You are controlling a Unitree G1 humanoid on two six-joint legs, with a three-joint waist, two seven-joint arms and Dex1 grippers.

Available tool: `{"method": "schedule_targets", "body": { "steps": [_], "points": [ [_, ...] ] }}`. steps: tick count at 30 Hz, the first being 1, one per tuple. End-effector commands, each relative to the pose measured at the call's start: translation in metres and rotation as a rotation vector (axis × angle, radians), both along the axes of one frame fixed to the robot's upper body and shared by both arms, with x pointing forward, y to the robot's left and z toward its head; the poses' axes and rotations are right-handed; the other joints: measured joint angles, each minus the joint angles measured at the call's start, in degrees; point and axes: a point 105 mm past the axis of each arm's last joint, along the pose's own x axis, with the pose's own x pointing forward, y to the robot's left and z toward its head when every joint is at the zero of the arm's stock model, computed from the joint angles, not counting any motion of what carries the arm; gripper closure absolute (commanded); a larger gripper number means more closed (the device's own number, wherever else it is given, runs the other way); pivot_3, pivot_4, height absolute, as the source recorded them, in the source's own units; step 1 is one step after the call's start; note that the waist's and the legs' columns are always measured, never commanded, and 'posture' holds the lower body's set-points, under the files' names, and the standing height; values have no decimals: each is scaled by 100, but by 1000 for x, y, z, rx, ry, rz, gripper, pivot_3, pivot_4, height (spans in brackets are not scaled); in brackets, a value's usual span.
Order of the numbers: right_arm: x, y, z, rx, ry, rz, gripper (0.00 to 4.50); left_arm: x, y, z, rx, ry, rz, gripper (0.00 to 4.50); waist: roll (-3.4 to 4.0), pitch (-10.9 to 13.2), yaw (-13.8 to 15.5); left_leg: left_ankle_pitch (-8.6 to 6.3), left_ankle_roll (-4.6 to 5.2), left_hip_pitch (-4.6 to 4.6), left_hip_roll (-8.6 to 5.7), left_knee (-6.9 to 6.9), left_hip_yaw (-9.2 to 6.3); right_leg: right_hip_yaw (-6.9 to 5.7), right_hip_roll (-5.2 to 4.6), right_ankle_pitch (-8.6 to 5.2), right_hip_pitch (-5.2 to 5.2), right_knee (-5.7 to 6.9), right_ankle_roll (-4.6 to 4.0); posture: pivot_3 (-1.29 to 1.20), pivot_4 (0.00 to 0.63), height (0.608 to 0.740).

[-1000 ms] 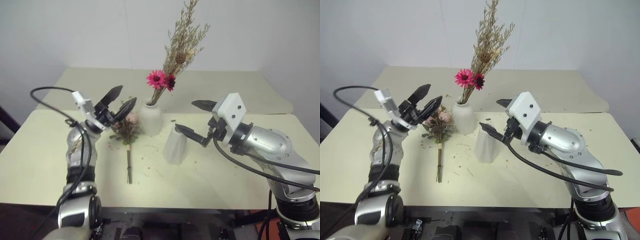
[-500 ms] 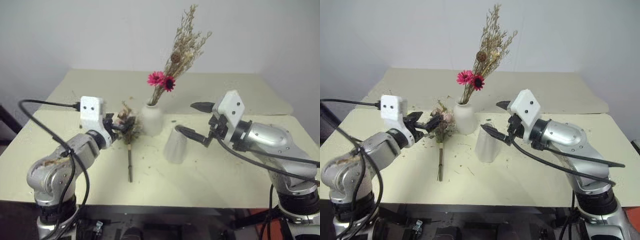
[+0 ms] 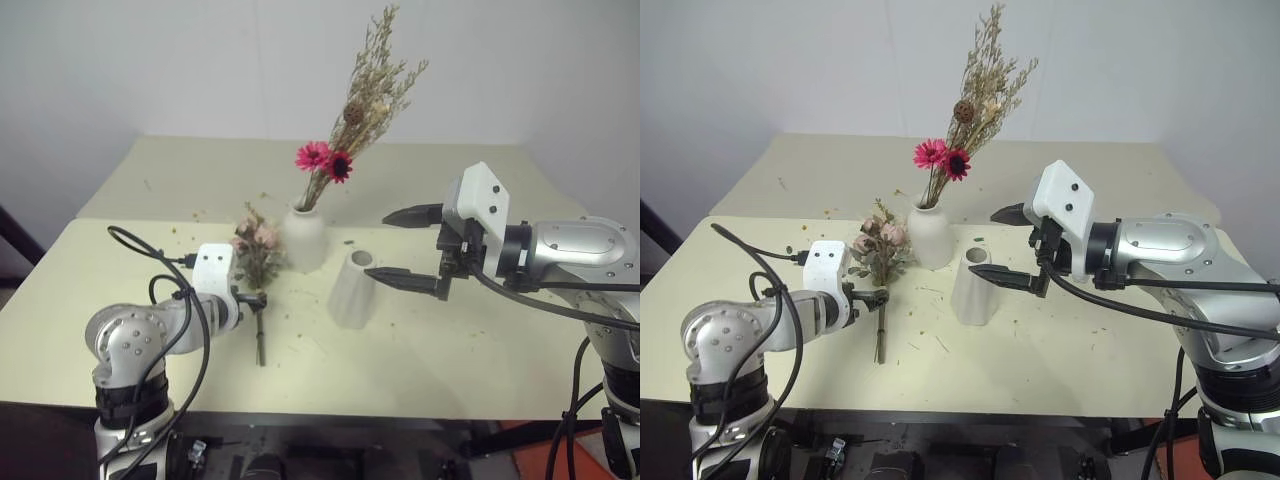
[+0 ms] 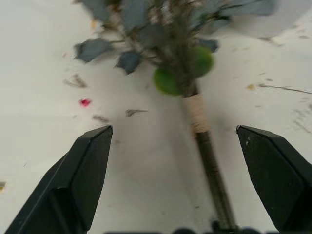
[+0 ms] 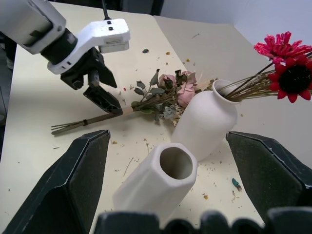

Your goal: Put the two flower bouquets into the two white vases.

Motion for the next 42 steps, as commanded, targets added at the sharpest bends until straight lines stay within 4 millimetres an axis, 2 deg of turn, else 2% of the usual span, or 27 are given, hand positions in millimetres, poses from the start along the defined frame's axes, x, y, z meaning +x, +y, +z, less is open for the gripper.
{"method": "schedule_targets", "body": {
  "steps": [1, 6, 7, 9, 12, 16, 20, 21, 26, 29, 34, 37, 38, 40, 42],
  "points": [
    [-2, 1, 13, 11, -61, -14, 0, 9, -3, 6, -15, 17, 15, 77, 0, 0, 41, 0, 0, 0, 0, 0, 0, 0, 0, 0, 0, -1, 0, 0, 150, 740],
    [-1, -3, 14, 15, -65, -45, 0, 14, -12, 0, -78, 85, -37, 77, -1, 0, 62, -1, 0, -8, 0, -4, 1, 0, -1, 4, -9, -5, -8, 0, 150, 740],
    [0, -3, 14, 13, -66, -52, 0, 15, -13, -2, -84, 105, -45, 249, 0, 0, 67, -1, -1, -10, 0, -3, 1, 0, -1, 4, -9, -4, -8, 0, 150, 740],
    [0, -4, 13, 15, -68, -63, 0, 16, -12, -8, -80, 143, -44, 684, 0, 0, 74, 0, -1, -9, -2, -3, 1, 0, -2, 5, -8, -5, -8, 0, 150, 740],
    [1, -4, 13, 30, -69, -76, 0, 20, -14, -11, -89, 175, -50, 1582, 0, 0, 80, 0, -1, -6, -1, -3, 1, 0, -1, 4, -6, -4, -8, 0, 150, 740],
    [0, -3, 13, 36, -75, -85, 0, 29, -19, -3, -103, 177, -50, 2855, 0, 0, 87, 0, -1, -10, -2, -3, 1, -1, -1, 4, -6, -7, -7, 0, 150, 740],
    [-3, -4, 13, 34, -75, -80, 0, 31, -23, -4, -133, 189, -60, 4206, -1, 0, 78, 0, -2, -16, -3, -4, 1, -2, -3, 5, -8, -15, -7, 0, 150, 740],
    [-4, -4, 13, 32, -74, -76, 0, 31, -24, -5, -146, 194, -62, 4412, 0, 0, 73, 0, -2, -16, -3, -4, 1, -2, -3, 5, -8, -16, -7, 0, 150, 740],
    [-15, -4, 7, -4, -37, -11, 0, 34, -23, -7, -160, 189, -13, 4414, -1, -1, 98, 0, -2, -12, -3, -4, 1, -2, -3, 5, -4, -15, -7, 0, 150, 740],
    [-14, -7, 5, -15, -36, -25, 0, 42, -13, 13, -168, 40, 69, 4414, -1, -1, 95, 0, -3, -16, -4, -3, 1, -3, -3, 6, -3, -24, -3, 0, 150, 740],
    [-13, -13, 5, -22, -32, -46, 0, 49, 6, 71, -262, -274, 144, 4414, -1, -1, 69, 2, -5, -30, 0, -6, 1, -3, -2, 17, -9, -51, -1, 0, 150, 740],
    [-13, -25, 1, -32, -13, -85, 0, 36, 22, 135, -350, -628, 76, 4414, -3, 0, 82, 2, -6, -39, -1, -6, 2, -4, -3, 19, -10, -62, 1, 0, 150, 740],
    [-13, -30, -2, -37, -5, -99, 0, 32, 26, 149, -355, -701, 50, 4414, -3, 0, 84, 2, -6, -43, -1, -6, 2, -4, -4, 20, -12, -64, 1, 0, 150, 740],
    [-14, -40, -6, -41, 13, -130, 0, 18, 29, 191, -462, -851, -76, 4414, -3, 0, 91, 1, -6, -45, -2, -7, 4, -4, -5, 20, -13, -67, 1, 0, 150, 740],
    [-14, -47, -8, -29, 28, -151, 0, 6, 28, 216, -520, -946, -191, 4414, -3, 0, 97, 1, -6, -43, -1, -5, 6, -4, -5, 20, -11, -67, 3, 0, 150, 740]
  ]
}}
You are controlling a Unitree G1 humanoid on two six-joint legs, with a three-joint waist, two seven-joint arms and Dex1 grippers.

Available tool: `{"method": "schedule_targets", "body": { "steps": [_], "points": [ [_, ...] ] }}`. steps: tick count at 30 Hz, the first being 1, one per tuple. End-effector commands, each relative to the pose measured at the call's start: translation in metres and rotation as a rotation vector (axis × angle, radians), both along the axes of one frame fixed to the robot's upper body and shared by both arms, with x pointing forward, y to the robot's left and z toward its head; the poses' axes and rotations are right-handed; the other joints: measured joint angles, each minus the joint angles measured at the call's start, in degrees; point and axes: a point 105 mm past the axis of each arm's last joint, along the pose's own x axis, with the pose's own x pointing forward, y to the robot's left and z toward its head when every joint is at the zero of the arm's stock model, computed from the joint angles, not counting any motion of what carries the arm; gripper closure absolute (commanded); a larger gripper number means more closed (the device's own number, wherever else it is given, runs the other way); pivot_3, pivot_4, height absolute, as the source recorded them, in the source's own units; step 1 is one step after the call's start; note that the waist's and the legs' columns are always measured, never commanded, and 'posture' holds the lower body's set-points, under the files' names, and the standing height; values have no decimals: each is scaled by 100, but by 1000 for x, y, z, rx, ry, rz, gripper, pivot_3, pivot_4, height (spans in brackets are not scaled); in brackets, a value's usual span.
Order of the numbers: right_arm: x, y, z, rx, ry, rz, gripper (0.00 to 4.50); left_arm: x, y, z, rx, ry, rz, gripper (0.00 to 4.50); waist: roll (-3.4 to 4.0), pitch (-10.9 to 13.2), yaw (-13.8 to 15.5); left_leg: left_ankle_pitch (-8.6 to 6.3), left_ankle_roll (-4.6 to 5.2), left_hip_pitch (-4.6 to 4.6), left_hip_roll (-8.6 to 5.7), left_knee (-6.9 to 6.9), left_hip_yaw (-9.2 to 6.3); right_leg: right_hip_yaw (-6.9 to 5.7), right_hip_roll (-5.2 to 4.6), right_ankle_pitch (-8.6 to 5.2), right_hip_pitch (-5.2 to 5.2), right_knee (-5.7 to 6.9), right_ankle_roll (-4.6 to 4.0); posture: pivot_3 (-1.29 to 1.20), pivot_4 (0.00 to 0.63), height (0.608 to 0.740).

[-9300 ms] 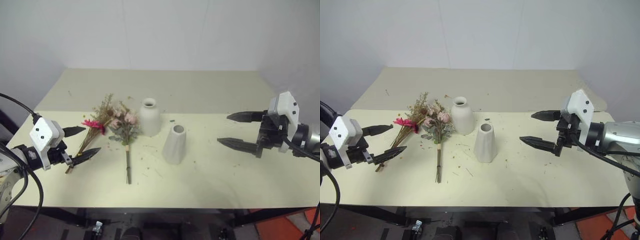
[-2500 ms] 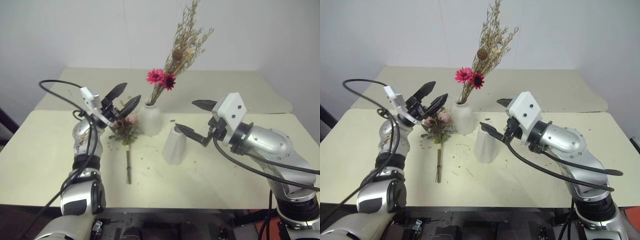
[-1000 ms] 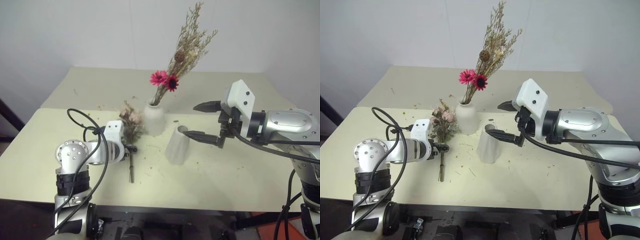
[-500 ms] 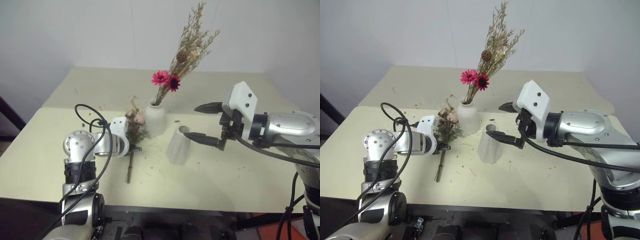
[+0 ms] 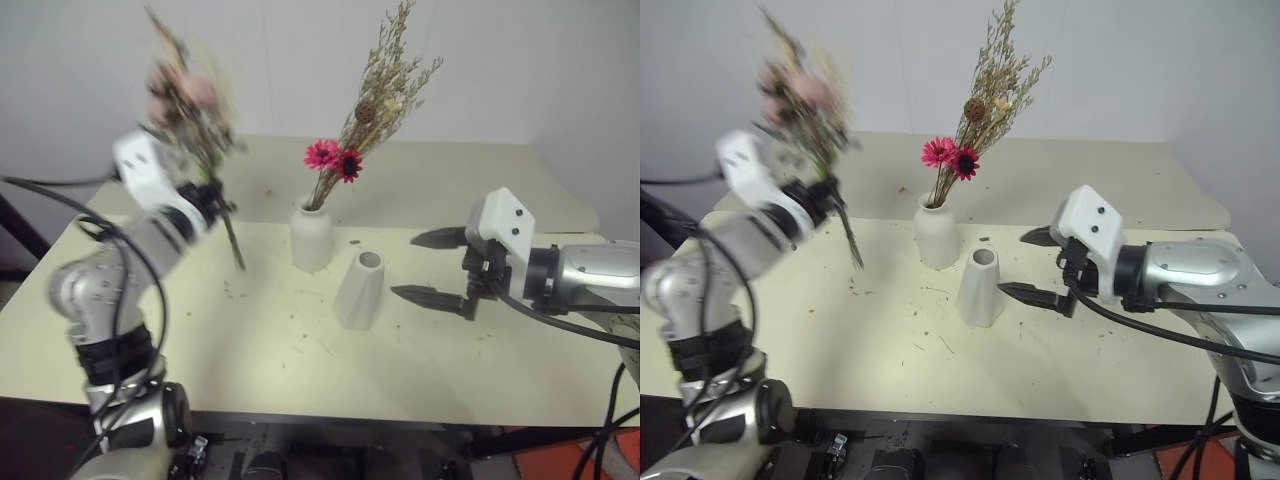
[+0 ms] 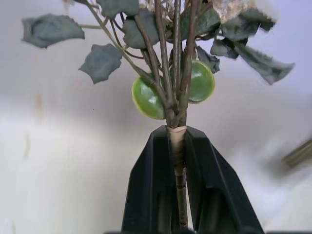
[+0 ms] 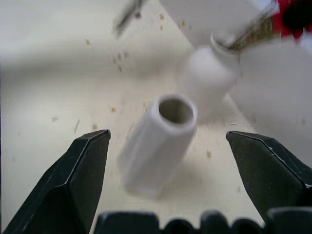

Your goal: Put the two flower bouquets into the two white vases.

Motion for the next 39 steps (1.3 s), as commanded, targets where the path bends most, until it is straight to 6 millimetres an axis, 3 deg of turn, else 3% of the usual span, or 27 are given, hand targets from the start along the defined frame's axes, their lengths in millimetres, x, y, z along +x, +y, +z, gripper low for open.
{"method": "schedule_targets", "body": {
  "steps": [1, 3, 6, 11, 17, 24, 31, 39],
  "points": [
    [-5, -13, 13, 23, -59, -27, 0, -32, -11, 63, -10, -315, -223, 4414, 0, 0, 12, 0, 0, 3, 0, 1, 0, 0, 0, -2, 3, 0, 5, 0, 150, 740],
    [-4, -24, 6, 39, -28, -70, 0, -51, -22, 74, 30, -449, -380, 4414, 0, 0, 12, 0, 0, 8, 0, 3, 0, -1, 0, -11, 10, 0, 22, 0, 150, 740],
    [-2, -42, -8, 31, 13, -147, 0, -62, -35, 71, 9, -538, -601, 4414, 0, -1, 15, 0, 0, 11, 0, 3, 2, -1, 0, -16, 16, -1, 30, 0, 150, 740],
    [-3, -59, -20, 9, 17, -238, 0, -46, -58, 49, -16, -554, -812, 4414, 0, -1, 3, 1, 1, 13, 2, 6, 2, 1, 3, -17, 15, 5, 31, 0, 150, 740],
    [-12, -68, -26, 32, 15, -304, 0, -30, -86, 37, -56, -593, -1018, 4414, 0, -1, -15, 0, 3, 6, 3, 4, 2, 1, 5, -16, 9, 2, 29, 0, 150, 740],
    [-29, -76, -33, 51, 26, -370, 0, -16, -112, 38, -80, -650, -1121, 4414, 0, -1, -9, 0, 4, 6, 1, 7, 1, 1, 3, -21, 14, 1, 40, 0, 150, 740],
    [-44, -66, -17, 166, -8, -305, 0, -11, -132, 38, -88, -665, -1179, 4414, 0, -1, -45, 0, 4, 8, 3, 6, 1, 3, 5, -22, 13, 2, 44, 0, 150, 740],
    [-48, -63, -20, 167, 6, -288, 0, -8, -145, 30, -98, -652, -1219, 4414, 0, -1, -22, 0, 4, 8, 2, 7, 1, 3, 4, -23, 15, 1, 46, 0, 150, 740]
  ]
}}
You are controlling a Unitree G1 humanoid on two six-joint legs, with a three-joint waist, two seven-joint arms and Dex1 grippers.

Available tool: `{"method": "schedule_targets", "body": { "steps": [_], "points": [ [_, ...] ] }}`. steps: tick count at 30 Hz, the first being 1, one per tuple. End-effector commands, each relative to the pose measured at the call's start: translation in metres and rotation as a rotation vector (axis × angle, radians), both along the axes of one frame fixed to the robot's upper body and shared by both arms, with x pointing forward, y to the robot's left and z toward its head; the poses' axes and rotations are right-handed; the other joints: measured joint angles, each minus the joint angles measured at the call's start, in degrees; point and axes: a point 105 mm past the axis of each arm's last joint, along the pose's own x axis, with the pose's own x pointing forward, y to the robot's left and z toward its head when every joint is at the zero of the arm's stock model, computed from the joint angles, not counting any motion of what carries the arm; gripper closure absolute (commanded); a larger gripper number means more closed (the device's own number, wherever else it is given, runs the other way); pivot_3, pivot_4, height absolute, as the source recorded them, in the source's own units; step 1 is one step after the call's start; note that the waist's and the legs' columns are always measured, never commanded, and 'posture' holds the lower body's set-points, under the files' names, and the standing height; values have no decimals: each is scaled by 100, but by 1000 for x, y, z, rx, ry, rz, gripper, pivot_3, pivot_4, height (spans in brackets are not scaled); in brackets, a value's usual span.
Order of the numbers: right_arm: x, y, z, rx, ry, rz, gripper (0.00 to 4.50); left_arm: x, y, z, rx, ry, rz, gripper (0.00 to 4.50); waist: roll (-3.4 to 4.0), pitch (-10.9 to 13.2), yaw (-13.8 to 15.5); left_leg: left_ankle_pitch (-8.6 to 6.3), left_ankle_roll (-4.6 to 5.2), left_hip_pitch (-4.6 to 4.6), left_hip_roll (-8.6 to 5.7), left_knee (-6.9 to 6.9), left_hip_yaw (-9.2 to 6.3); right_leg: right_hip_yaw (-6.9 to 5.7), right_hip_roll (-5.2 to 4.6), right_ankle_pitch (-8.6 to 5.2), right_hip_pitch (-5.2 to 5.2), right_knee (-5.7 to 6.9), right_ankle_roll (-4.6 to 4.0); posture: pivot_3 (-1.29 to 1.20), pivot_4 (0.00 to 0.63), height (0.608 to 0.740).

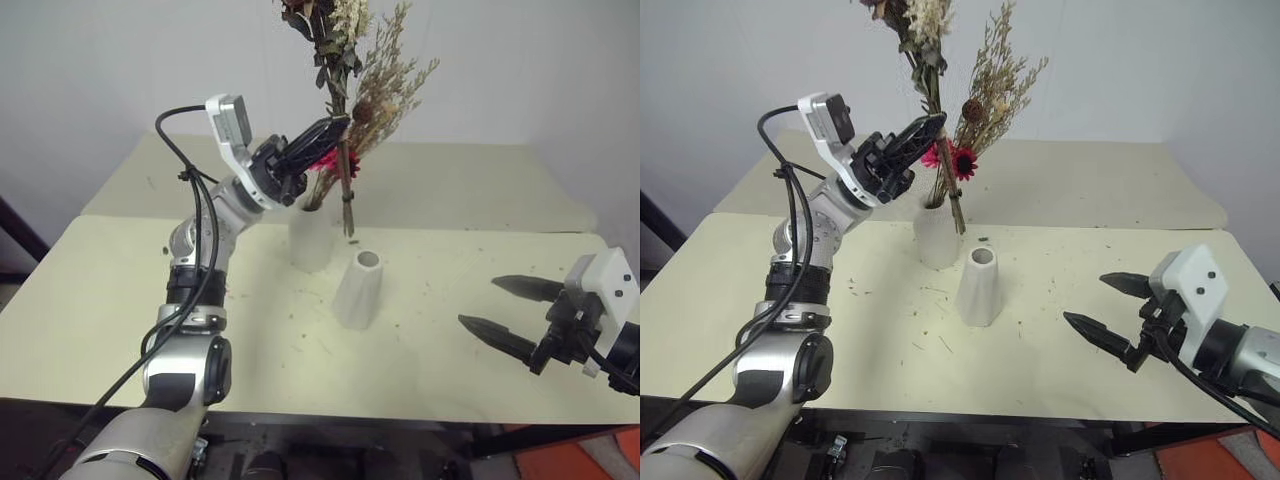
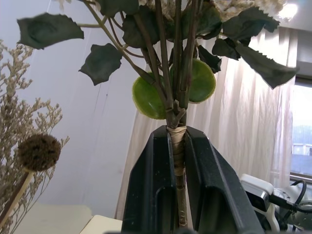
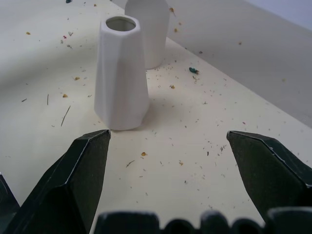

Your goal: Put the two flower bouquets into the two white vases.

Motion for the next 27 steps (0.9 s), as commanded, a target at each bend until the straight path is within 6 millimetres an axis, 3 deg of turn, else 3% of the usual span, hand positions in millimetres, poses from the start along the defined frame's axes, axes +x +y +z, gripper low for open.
{"method": "schedule_targets", "body": {
  "steps": [1, 27],
  "points": [
    [-4, 2, 10, -8, -52, 11, 0, -7, -7, 13, 0, -66, -30, 4414, 0, 0, -2, 0, 0, -1, 0, 0, 0, 0, 0, 0, -1, 0, 0, 0, 150, 740],
    [4, 1, 10, -21, -100, -41, 0, 8, -44, -36, 106, -9, -43, 4414, 0, 0, 8, 0, 0, 1, -1, 0, 0, 0, 1, 0, 1, 1, 1, 0, 150, 740]
  ]
}}
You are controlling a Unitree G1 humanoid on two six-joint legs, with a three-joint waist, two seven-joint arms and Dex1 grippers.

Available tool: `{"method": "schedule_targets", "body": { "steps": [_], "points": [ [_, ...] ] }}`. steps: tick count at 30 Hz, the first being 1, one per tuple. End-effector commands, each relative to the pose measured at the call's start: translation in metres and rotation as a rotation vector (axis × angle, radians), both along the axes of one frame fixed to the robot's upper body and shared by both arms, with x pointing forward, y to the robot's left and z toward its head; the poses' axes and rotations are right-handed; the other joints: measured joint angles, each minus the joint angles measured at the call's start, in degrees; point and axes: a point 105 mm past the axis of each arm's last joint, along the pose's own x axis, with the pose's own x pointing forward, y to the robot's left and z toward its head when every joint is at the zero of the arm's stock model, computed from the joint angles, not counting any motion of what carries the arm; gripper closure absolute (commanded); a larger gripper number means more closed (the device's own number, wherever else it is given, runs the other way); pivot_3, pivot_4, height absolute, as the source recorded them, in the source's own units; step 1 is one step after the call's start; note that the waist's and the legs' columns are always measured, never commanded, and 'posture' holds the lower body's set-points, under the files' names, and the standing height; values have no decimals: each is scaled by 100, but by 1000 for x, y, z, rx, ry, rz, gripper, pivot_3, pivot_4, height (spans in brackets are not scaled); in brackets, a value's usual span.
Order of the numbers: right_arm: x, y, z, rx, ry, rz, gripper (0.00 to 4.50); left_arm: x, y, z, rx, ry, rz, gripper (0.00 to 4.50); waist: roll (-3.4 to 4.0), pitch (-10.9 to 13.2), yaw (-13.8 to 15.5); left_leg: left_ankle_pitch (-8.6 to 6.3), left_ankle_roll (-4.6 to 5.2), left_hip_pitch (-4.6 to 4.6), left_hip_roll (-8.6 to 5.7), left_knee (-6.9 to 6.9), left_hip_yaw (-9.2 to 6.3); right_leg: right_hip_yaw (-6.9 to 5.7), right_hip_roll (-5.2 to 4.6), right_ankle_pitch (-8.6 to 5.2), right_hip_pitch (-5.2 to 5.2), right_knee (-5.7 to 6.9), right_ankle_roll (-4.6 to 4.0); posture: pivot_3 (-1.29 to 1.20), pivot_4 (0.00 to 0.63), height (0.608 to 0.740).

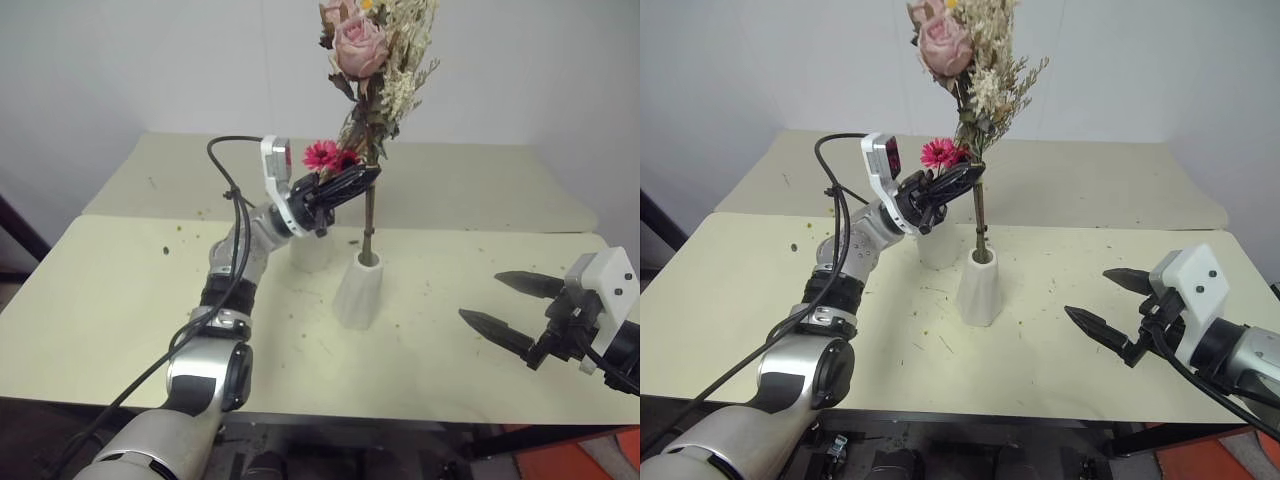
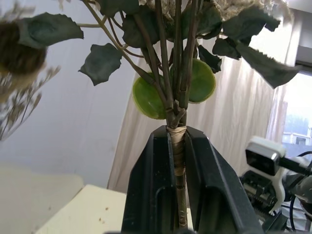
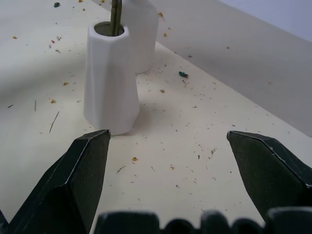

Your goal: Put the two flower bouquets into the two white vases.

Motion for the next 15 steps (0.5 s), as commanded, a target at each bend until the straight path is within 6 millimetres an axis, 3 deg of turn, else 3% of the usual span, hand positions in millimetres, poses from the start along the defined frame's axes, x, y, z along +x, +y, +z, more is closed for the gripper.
{"method": "schedule_targets", "body": {
  "steps": [1, 15],
  "points": [
    [0, 4, 8, -16, -58, 9, 0, -4, -7, 10, 1, -60, -15, 4414, 0, 0, -3, 0, 0, 0, 0, 0, 0, 0, 0, 0, 0, 0, 0, 0, 150, 740],
    [1, 3, 7, -26, -68, -1, 0, -8, -11, -3, 34, -95, 3, 4414, 0, 0, -5, 0, 0, 2, 0, 0, 0, 1, 0, 0, 0, 3, 0, 0, 150, 740]
  ]
}}
